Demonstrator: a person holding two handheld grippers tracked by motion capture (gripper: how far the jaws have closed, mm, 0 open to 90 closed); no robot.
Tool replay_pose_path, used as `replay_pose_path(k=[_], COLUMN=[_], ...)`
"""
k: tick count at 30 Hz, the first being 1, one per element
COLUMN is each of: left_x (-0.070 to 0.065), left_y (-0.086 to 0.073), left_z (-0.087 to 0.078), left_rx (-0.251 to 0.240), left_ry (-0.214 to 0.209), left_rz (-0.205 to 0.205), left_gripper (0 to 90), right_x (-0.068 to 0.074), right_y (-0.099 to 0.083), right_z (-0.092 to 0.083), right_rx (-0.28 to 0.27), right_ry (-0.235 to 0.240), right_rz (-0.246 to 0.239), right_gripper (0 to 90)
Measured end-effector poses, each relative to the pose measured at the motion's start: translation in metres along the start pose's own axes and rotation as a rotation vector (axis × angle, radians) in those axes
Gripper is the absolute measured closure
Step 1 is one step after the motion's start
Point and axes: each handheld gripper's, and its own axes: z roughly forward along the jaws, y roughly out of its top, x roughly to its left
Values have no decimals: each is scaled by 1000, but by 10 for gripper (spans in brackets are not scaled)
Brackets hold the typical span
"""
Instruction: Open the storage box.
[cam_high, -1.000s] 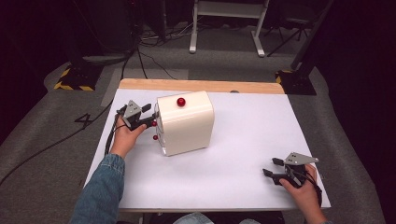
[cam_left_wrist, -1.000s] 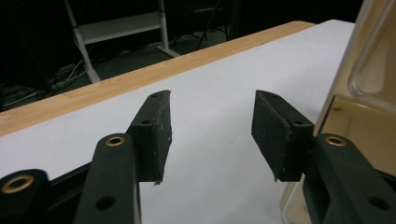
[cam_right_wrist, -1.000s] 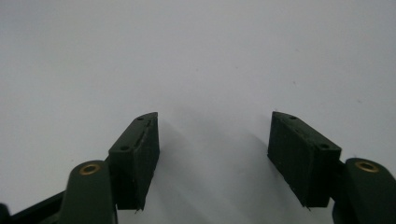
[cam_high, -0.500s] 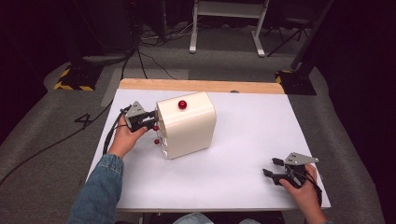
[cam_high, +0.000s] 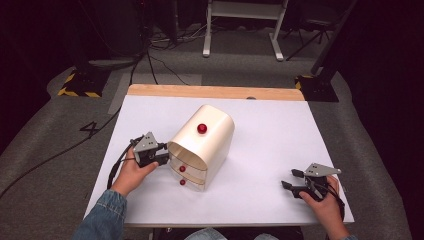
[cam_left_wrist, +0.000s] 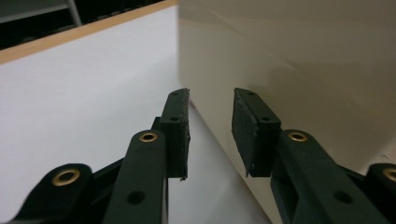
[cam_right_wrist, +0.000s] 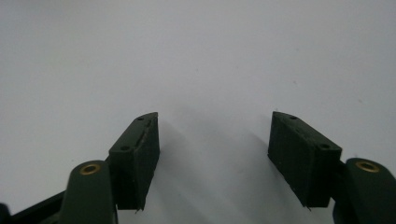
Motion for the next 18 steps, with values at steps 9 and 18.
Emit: replay_pose_path(k=[9, 18], left_x=[-53, -94], left_y=[-6, 2], left_z=[1, 32], left_rx=[-8, 5], left_ry=[-116, -150], left_rz=[2, 7], left_gripper=[613, 494], right_x=[0, 0], right_y=[0, 0], right_z=[0, 0], right_rx=[0, 0], right_ry=[1, 3], right_rz=[0, 2], right_gripper=[343, 343])
